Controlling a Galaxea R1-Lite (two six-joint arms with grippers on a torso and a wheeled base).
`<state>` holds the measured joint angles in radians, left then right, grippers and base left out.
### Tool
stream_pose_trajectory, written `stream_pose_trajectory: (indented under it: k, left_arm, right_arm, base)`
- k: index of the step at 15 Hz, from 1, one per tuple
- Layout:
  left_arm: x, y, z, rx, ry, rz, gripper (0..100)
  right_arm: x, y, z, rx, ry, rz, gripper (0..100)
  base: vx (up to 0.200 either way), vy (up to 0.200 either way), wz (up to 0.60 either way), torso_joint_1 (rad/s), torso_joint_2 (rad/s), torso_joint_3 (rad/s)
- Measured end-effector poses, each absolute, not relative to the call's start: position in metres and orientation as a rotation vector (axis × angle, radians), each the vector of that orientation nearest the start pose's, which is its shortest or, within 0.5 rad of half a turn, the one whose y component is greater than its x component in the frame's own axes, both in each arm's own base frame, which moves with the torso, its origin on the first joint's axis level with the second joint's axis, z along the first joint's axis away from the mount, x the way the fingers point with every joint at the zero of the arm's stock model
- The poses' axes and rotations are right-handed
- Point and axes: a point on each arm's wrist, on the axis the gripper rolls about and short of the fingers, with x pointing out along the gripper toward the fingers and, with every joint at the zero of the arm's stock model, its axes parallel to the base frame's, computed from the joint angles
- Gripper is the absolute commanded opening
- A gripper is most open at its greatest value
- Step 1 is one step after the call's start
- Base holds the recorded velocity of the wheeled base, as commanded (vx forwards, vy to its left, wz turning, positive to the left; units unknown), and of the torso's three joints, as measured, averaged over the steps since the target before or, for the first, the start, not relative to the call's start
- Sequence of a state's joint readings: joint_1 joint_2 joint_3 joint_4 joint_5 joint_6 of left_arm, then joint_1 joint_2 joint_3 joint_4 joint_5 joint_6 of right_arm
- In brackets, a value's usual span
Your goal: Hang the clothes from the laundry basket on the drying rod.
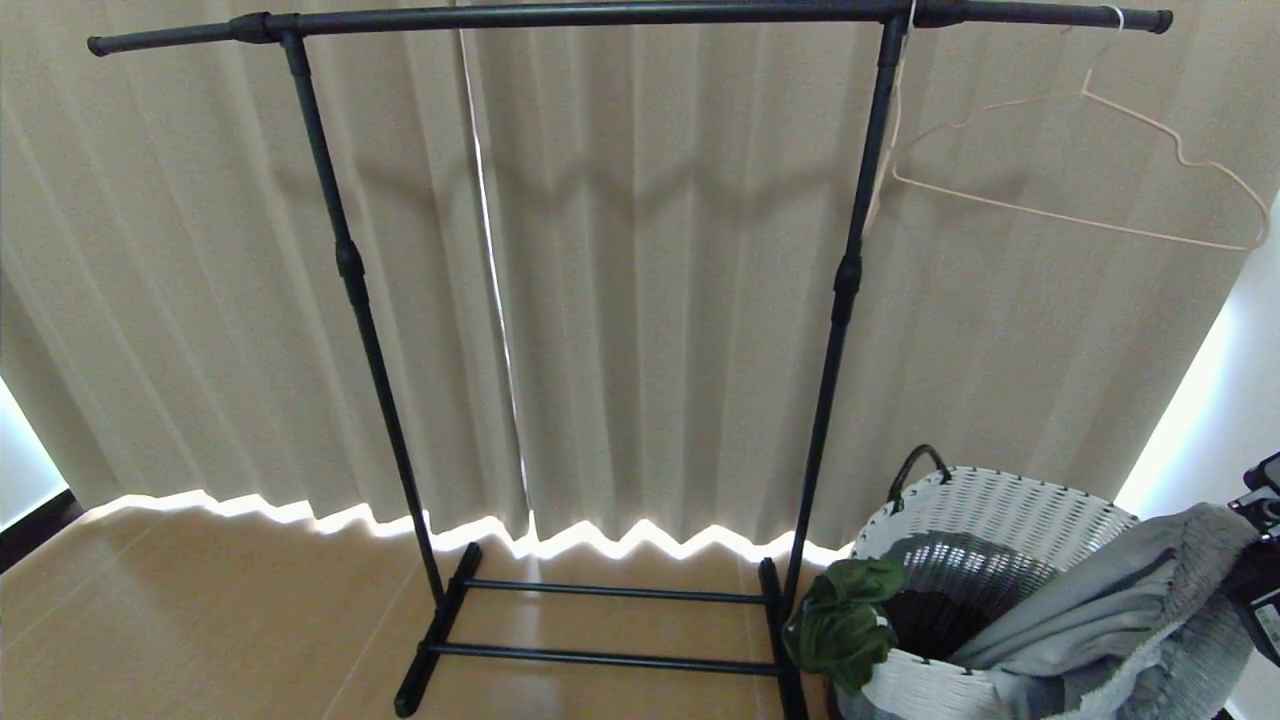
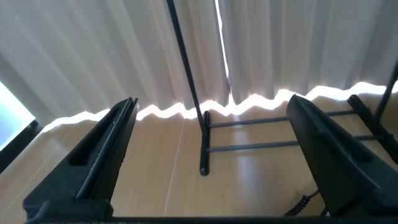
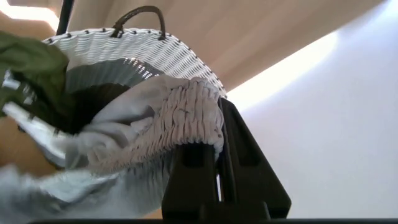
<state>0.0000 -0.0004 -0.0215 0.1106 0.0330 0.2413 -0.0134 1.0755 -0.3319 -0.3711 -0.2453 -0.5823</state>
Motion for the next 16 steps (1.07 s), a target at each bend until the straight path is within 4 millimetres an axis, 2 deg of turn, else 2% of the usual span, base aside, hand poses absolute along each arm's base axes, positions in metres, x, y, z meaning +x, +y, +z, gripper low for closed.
stream_pose_trajectory:
  k: [3,9,15,16]
  left_arm:
    - [-0.0249,0.0008,0.0701,0.242,0.092,0.023,100]
    - [-0.0249,0.0007,0.0701,0.244,0.092,0.022,100]
    - [-0.0249,0.0008,0.0702,0.239,0.092,0.024,100]
    - [-0.0249,0.0008,0.0701,0.239,0.092,0.024,100]
  right_arm:
    - [0.1289,-0.0072,0.1654,-0.616,0.425,-0.144,0]
    - [0.1268,-0.007,0.1641,-0.617,0.433,-0.14,0]
    - [0.1247,-0.0068,0.1601,-0.62,0.445,-0.135,0]
    - [0.1249,-0.0068,0.1604,-0.619,0.441,-0.136,0]
  base:
    - [-0.2,0.0,0.0,0.005,0.01,0.002]
    - [0.0,0.0,0.0,0.0,0.0,0.0]
    - [0.0,0.2,0.0,0.005,0.0,0.002]
    - [0.0,0.0,0.0,0.0,0.0,0.0]
